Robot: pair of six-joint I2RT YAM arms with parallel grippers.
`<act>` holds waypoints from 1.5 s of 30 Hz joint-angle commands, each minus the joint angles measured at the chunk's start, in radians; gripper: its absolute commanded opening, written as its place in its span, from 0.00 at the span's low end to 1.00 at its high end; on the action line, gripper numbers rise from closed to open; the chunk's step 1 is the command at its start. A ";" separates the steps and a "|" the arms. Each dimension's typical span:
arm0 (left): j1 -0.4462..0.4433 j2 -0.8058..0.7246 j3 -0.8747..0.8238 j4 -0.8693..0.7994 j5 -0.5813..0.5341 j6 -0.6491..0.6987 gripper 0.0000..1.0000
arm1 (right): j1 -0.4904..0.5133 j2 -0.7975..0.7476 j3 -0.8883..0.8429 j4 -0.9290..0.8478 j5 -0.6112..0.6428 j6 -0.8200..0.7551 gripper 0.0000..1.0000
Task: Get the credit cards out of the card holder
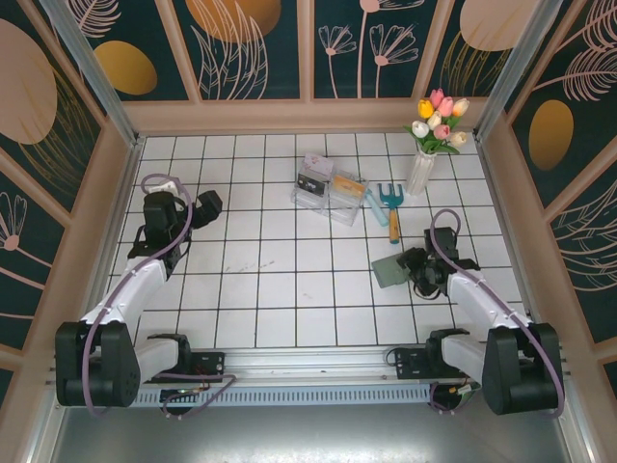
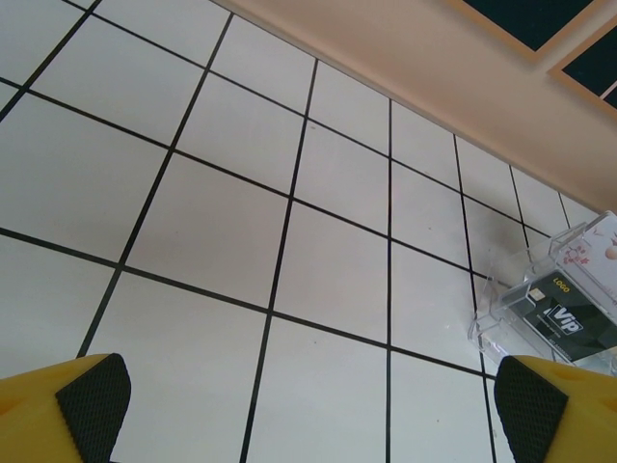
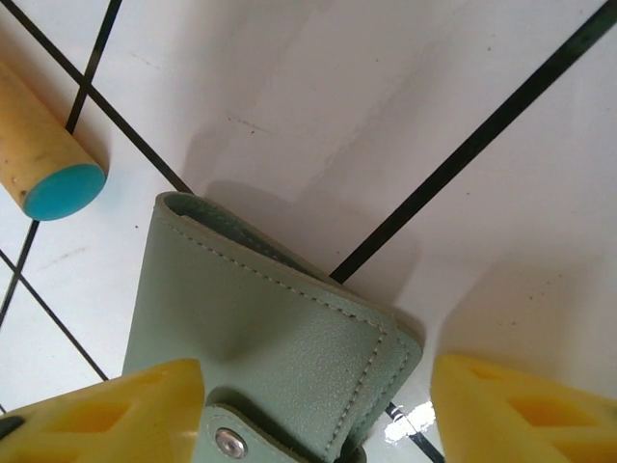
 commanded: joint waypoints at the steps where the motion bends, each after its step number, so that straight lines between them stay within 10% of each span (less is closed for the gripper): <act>1: 0.005 0.003 0.035 -0.016 0.014 -0.009 0.99 | 0.016 0.031 0.037 0.029 0.000 -0.005 0.54; 12: 0.005 0.005 0.042 -0.037 0.025 0.012 0.99 | 0.134 0.150 0.083 0.044 0.010 -0.040 0.45; 31: -0.060 0.059 0.062 -0.113 0.170 0.014 0.99 | 0.650 0.700 0.515 0.125 0.016 -0.128 0.40; 45: -0.264 0.253 0.062 -0.157 0.368 -0.075 0.76 | 0.624 0.477 0.408 0.206 0.000 0.044 0.54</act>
